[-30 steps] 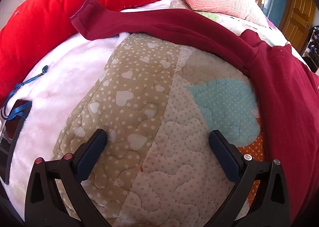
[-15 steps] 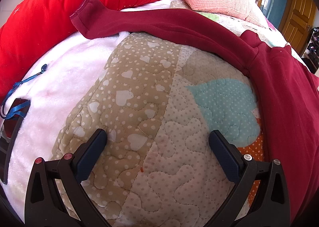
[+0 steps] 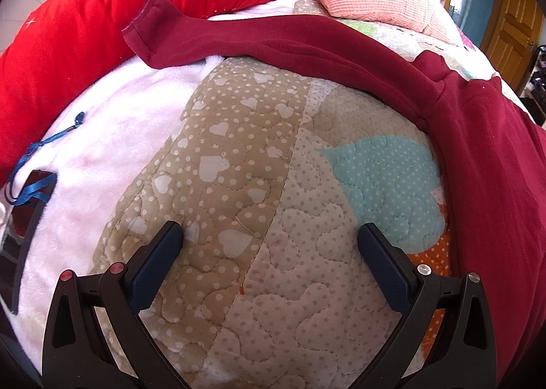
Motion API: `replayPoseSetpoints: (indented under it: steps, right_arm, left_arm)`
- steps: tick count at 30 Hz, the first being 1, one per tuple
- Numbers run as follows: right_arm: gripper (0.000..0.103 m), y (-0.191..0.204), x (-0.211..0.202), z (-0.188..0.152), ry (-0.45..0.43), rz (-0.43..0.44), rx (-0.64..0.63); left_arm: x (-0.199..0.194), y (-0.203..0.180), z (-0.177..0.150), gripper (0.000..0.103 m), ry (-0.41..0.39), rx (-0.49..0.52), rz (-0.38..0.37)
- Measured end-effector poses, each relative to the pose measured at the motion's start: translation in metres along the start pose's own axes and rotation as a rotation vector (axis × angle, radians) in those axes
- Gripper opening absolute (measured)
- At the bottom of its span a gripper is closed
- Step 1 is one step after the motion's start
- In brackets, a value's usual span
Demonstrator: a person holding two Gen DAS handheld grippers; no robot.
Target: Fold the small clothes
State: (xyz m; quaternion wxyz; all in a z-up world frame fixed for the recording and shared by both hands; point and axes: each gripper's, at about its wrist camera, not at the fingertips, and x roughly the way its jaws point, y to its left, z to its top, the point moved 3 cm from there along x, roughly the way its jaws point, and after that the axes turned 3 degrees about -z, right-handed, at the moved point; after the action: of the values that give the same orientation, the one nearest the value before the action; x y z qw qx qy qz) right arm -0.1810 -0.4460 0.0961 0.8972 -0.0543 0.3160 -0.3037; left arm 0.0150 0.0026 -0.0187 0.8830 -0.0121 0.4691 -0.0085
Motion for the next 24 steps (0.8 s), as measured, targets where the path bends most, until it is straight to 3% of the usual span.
replayPoseSetpoints:
  steps: [4,12,16,24]
  right_arm:
    - [0.103,0.011,0.002,0.008,-0.002,0.029,-0.004]
    - [0.103,0.06,0.004,0.036,0.006,0.218,0.051]
    - [0.103,0.088,0.004,0.05,-0.01,0.258,0.032]
    - [0.103,0.136,0.009,0.062,-0.014,0.328,0.029]
  left_arm:
    - [-0.018,-0.013,0.008,0.102,-0.008,-0.001,-0.052]
    - [-0.08,-0.052,0.021,0.102,-0.185,0.123,-0.075]
    - [-0.101,-0.063,0.025,0.102,-0.26,0.148,-0.087]
    - [-0.108,-0.074,0.026,0.102,-0.269,0.144,-0.146]
